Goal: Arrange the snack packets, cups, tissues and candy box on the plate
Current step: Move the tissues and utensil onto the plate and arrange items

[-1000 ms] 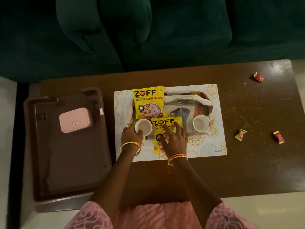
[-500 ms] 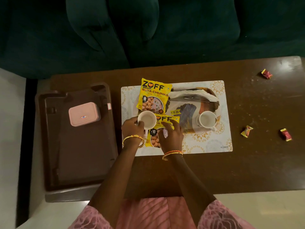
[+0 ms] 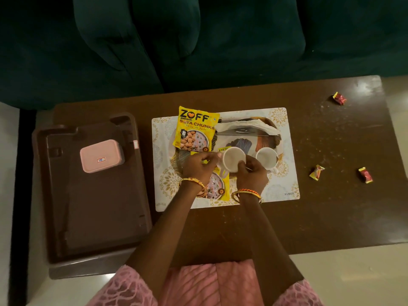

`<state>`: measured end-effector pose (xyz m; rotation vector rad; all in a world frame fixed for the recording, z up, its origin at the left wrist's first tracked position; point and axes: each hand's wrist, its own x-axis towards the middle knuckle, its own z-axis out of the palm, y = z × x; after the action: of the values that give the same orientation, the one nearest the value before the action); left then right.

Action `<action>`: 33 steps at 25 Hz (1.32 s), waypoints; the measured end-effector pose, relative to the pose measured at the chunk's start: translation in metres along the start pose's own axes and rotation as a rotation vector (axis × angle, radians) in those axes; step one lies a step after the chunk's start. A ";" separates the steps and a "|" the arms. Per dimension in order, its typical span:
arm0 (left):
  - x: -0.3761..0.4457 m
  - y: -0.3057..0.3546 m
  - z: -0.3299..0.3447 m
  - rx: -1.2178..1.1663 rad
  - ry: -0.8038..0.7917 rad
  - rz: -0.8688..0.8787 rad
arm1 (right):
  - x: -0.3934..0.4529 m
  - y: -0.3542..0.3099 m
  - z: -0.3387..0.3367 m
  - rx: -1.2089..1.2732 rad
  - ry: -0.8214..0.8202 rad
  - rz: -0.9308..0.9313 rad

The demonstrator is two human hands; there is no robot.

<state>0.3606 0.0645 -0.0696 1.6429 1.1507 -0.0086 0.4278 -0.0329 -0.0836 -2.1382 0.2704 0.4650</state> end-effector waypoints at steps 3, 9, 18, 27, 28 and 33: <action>0.009 -0.026 0.007 0.221 0.147 -0.169 | 0.012 0.012 -0.003 0.067 0.198 0.125; 0.019 -0.058 0.009 0.260 0.058 -0.300 | 0.017 0.011 0.012 0.123 0.319 0.123; 0.000 -0.064 0.002 0.051 0.167 -0.254 | 0.020 0.021 0.021 0.140 0.364 0.240; 0.002 -0.071 -0.025 0.021 0.167 -0.255 | 0.012 -0.032 0.073 -0.231 -0.197 -0.133; 0.004 -0.071 -0.027 0.024 0.166 -0.246 | 0.016 -0.035 0.086 -0.354 -0.303 -0.107; 0.018 -0.068 -0.031 0.014 0.202 -0.275 | 0.028 -0.033 0.112 -0.494 -0.360 -0.141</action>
<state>0.3080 0.0963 -0.1160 1.5118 1.5277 -0.0273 0.4399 0.0778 -0.1293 -2.4678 -0.2223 0.8915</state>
